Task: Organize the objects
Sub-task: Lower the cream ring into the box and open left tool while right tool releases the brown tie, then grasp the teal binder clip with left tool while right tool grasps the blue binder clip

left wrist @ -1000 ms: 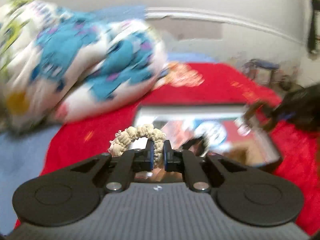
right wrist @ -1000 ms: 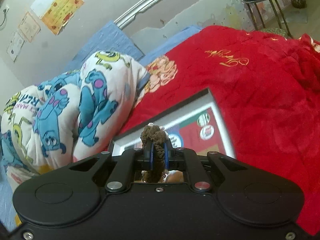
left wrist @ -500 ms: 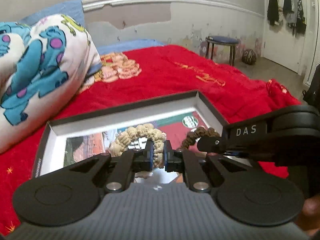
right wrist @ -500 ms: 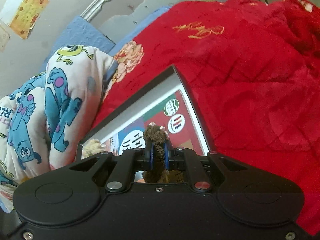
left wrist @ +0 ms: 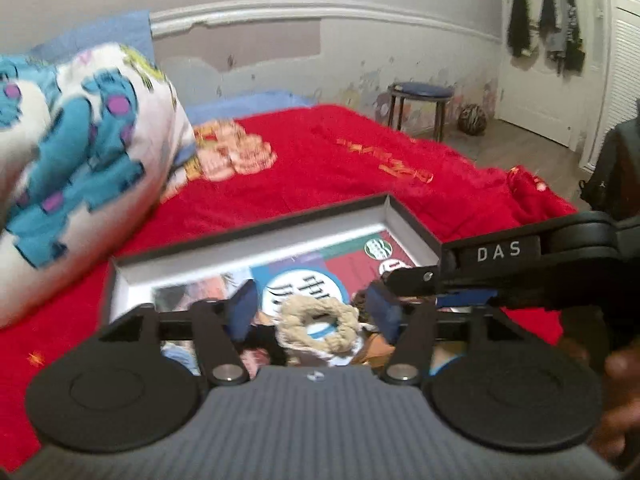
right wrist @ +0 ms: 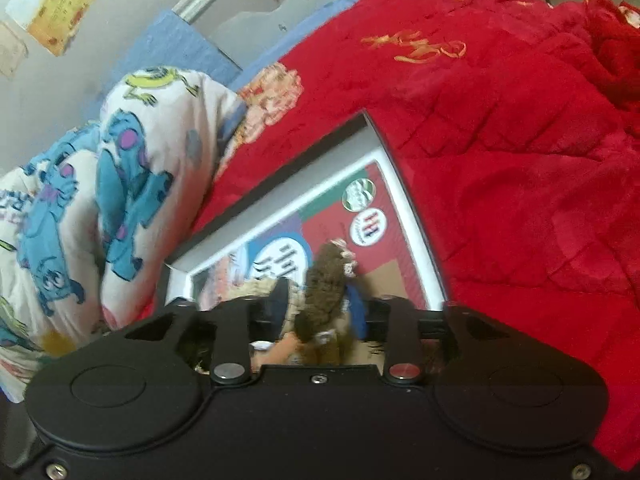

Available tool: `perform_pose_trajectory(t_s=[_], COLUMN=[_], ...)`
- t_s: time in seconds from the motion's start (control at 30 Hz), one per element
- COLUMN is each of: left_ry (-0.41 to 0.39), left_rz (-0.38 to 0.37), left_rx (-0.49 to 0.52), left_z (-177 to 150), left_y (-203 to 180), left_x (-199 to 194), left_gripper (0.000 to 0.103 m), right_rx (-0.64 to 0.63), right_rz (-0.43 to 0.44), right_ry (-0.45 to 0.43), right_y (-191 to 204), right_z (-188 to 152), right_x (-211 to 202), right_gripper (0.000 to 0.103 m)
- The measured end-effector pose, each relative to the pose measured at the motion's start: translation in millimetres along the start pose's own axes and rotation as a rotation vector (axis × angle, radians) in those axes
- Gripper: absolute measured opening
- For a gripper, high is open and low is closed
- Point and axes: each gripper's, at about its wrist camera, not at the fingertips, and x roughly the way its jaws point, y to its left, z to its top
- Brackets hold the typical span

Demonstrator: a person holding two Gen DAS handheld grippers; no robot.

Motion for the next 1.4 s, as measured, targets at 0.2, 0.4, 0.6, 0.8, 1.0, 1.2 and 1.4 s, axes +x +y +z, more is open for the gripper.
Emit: perform_pose_trajectory(t_s=[0.2,0.4,0.6,0.8,1.0,1.2,1.4], left_ry=[-0.057,-0.005,0.117,0.186,0.264,0.299,0.315], left_rz=[0.074,0.15,0.18,0.211,0.275,0.279,0.285], left_rx=[-0.024,-0.203,-0.246,-0.301,-0.282,-0.337,-0.332], left_z=[-4.6,-53.6,-97.2,-107.0,-109.2,-105.4,-105.2], left_y=[23.4,38.8,36.1,39.5,40.0,49.0,46.8], left_x=[-65.3,-90.3,-68.8,-35.4,-11.3,-15.5,-15.5], left_gripper=[0.091,0.094,0.093,0.091,0.045,0.03,0.03], right_rx=[-0.152,-0.189,-0.265,-0.272,-0.237,-0.255,-0.337], right_rz=[-0.013,-0.034,-0.111,-0.166,-0.192,-0.222,-0.288], right_ry=[-0.076,-0.154,-0.058,0.048,0.096,0.092,0.087], right_y=[33.7,52.9,56.3,46.6,37.9,43.0,54.5], right_z=[-12.6,-52.5,-83.3,-93.7,-92.7,-94.9,-102.4], right_x=[-43.9,-95.9,-82.5,-44.4,-13.2,-2.9,2.7], right_gripper=[0.055,0.076,0.076,0.073,0.071,0.064,0.057])
